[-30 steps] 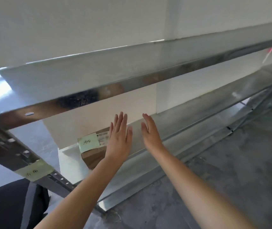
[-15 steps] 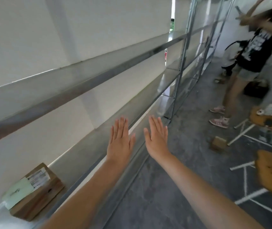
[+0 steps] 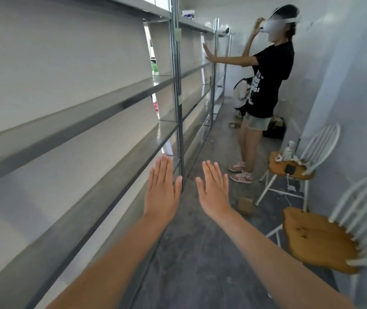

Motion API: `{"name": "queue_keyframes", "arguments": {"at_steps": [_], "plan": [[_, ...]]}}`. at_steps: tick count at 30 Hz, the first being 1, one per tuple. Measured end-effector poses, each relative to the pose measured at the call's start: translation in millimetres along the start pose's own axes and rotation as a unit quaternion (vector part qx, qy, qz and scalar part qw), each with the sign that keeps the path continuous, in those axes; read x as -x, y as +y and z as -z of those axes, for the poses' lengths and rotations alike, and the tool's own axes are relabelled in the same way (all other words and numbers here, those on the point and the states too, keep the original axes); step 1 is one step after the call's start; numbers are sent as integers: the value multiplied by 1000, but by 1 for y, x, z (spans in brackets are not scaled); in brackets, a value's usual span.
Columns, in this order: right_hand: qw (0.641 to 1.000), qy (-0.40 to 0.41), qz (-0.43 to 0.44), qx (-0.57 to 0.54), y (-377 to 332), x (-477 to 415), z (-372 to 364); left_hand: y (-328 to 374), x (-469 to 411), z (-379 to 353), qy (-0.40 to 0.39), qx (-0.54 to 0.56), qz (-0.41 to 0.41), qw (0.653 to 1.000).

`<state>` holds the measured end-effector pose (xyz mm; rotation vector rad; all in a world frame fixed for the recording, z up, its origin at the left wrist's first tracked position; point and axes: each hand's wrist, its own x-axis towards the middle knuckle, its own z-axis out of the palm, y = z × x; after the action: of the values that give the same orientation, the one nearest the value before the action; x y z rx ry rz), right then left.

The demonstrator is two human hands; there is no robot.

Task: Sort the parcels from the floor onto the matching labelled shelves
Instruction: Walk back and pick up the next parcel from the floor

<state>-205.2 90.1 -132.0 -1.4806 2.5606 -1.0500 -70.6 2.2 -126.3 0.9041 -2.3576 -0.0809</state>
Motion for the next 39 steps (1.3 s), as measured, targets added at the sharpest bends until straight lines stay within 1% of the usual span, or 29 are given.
{"name": "queue_keyframes", "arguments": {"at_steps": [3,7,13,21,29,33,39], "plan": [[1000,14,-9,17,34,-14,15,36,-27,-29,1,24,-13,1000],[998,38,-54,12,75,-28,35,79,-51,-61,-16,52,-40,998],[993,60,-99,17,122,-51,48,107,-76,-113,-43,84,-70,993],[984,55,-162,39,173,-101,32,109,-139,-185,-81,102,-105,986],[976,46,-205,61,205,-201,10,95,-226,-251,-91,124,-137,979],[969,51,-237,38,223,-240,-9,78,-261,-284,-121,136,-150,972],[953,49,-298,33,258,-263,-30,58,-287,-324,-165,126,-148,967]]}}
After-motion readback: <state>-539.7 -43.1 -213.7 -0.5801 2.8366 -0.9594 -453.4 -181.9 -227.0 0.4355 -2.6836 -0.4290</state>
